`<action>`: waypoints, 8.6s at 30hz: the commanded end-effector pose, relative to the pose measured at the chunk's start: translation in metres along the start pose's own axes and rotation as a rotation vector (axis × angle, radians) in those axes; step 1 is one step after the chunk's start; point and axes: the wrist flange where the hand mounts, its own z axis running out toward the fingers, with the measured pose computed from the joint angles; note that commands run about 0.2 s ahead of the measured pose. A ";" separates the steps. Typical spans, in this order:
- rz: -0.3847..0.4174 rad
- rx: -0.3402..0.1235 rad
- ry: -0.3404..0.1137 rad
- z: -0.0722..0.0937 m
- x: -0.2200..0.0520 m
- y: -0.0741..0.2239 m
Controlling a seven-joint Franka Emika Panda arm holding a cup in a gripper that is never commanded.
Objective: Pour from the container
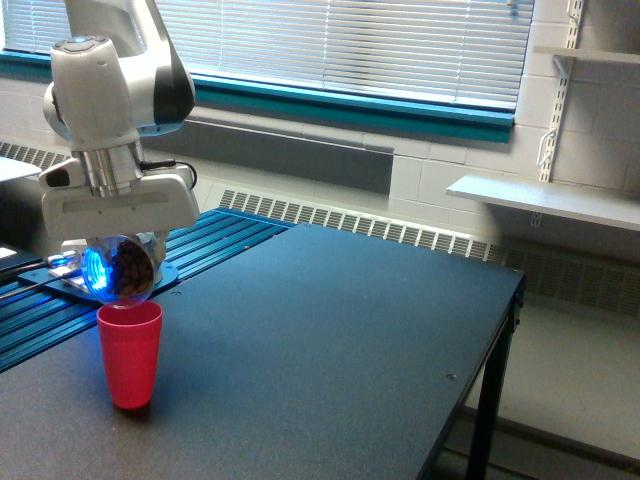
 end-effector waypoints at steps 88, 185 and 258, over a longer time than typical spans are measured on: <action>-0.026 -0.171 0.001 -0.012 -0.010 -0.018; -0.098 -0.381 0.056 -0.011 -0.023 -0.035; -0.444 -0.016 -0.001 0.010 -0.214 -0.103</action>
